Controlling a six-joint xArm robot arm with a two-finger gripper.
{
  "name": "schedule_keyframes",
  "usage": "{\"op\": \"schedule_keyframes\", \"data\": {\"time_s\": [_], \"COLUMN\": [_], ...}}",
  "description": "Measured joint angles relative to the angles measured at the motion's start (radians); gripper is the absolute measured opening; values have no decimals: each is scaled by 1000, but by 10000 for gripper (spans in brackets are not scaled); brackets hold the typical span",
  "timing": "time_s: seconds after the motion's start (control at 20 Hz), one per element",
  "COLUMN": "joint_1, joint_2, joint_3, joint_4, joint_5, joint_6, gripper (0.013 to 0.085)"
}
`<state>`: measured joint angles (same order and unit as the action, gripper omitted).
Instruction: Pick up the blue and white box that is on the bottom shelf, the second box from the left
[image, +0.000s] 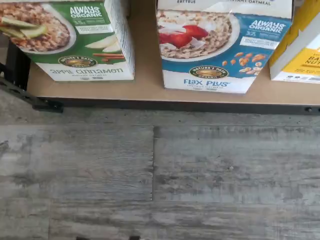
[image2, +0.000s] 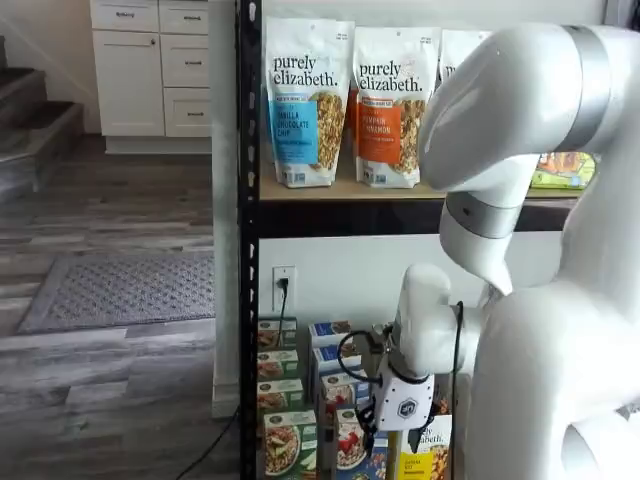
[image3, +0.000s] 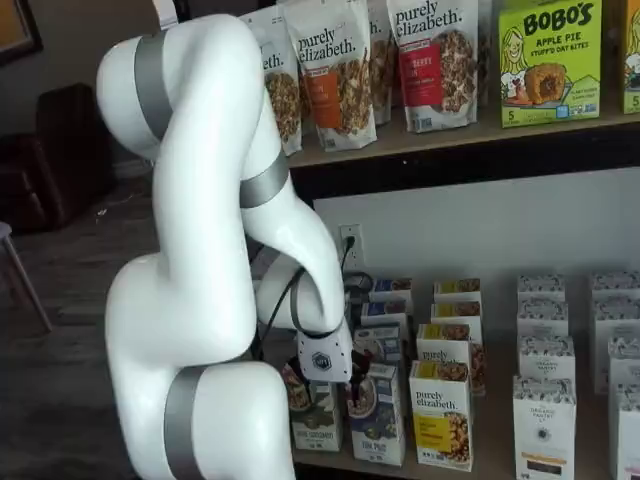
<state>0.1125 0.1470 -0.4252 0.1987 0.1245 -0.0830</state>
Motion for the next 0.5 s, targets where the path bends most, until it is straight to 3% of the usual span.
{"op": "schedule_keyframes", "data": {"time_s": [0.5], "joint_1": [-8], "joint_2": [56], "joint_3": [-44], "joint_4": [-17], "joint_5": [-16], "joint_6": [9], "gripper": [850]}}
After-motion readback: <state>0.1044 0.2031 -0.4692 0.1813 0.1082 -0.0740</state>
